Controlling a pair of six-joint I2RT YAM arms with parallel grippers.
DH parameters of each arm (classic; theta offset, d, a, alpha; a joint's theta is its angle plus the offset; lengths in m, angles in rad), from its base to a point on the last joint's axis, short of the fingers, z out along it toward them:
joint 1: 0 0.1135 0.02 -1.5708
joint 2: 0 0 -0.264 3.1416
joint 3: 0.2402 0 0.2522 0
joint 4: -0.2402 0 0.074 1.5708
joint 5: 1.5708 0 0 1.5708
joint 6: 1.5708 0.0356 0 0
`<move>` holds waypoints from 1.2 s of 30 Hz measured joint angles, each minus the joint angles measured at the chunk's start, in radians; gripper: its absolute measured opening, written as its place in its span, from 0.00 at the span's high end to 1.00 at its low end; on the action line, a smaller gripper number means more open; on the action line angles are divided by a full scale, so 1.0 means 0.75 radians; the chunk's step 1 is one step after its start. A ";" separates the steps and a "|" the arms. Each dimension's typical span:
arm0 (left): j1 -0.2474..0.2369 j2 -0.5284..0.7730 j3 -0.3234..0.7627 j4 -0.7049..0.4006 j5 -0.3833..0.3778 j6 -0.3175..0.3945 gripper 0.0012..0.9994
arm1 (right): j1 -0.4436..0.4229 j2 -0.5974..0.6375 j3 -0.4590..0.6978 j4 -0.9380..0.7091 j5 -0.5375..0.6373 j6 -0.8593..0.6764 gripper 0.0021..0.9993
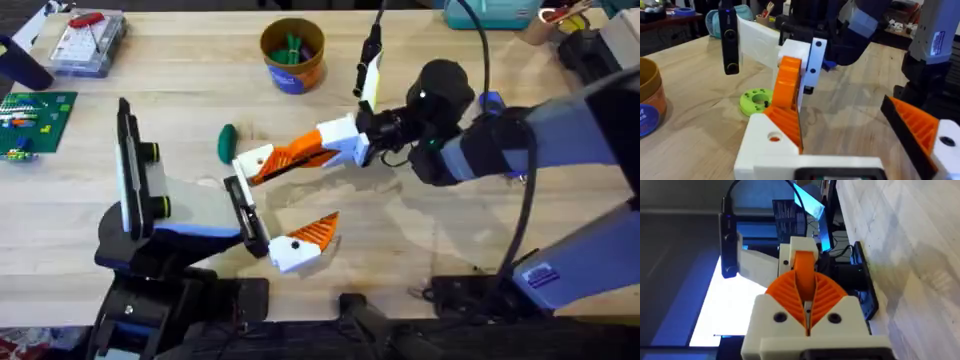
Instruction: Pick up the gripper from the table and insert it into the empty holder that is missing its gripper. Then pick up a screw, insert it into the mounting hole, and use the screwdriver to tighten it. Finally, clean up the table by picking up the vegetable and placing it into the bucket.
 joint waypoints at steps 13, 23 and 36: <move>0.000 0.000 0.000 0.000 -0.003 0.000 0.01 | 0.023 -0.039 -0.062 0.025 0.104 0.002 0.99; 0.003 0.000 -0.001 0.002 -0.021 0.000 0.01 | 0.036 -0.039 -0.064 0.028 0.146 0.002 0.99; 0.003 0.000 -0.001 0.003 -0.029 0.000 0.01 | 0.040 -0.039 -0.064 0.028 0.158 0.002 1.00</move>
